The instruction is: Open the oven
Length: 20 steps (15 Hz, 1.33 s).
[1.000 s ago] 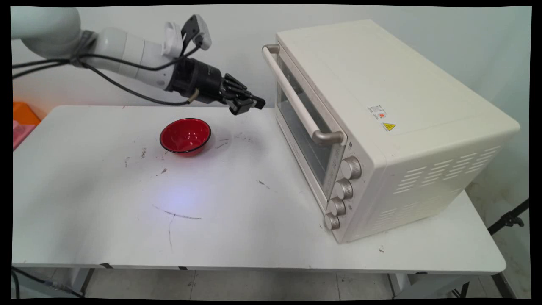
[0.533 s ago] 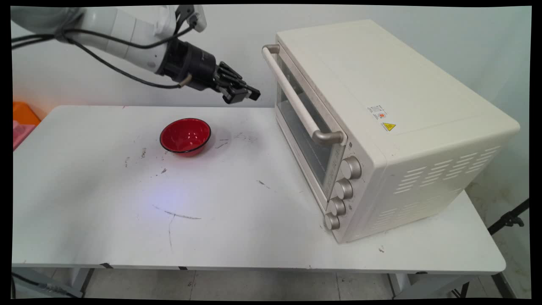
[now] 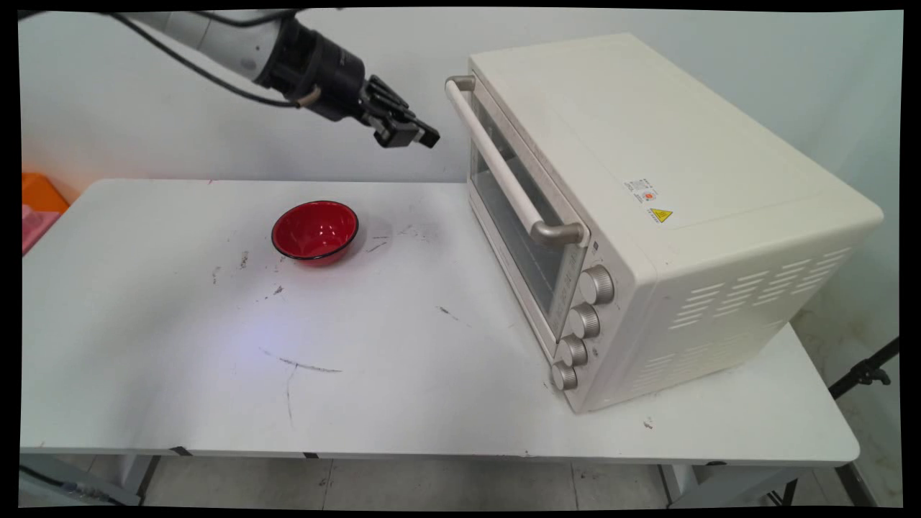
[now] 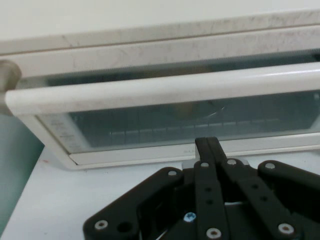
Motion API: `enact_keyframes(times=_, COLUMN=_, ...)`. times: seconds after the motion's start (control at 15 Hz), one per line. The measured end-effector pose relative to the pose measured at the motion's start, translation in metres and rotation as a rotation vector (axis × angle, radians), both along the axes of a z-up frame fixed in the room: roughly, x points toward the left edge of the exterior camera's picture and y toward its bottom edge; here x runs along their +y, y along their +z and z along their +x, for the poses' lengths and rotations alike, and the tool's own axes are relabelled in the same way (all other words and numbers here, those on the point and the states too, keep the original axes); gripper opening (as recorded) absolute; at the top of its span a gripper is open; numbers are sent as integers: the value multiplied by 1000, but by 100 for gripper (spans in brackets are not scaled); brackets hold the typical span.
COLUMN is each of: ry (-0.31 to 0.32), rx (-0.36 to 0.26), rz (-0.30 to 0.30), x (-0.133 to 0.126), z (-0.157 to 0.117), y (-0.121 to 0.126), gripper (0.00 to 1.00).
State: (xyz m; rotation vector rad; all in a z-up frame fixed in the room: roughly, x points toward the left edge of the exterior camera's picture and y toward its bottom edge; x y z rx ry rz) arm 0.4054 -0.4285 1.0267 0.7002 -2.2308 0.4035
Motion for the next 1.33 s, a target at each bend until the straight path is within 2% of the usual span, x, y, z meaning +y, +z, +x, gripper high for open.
enact_keyframes(times=0.73, ry=-26, rx=-49, rz=-30, x=-17, z=-33, y=32, gripper=0)
enact_keyframes(times=1.33, ry=-29, rx=-91, rz=-43, x=-34, z=-75, y=24, gripper=0)
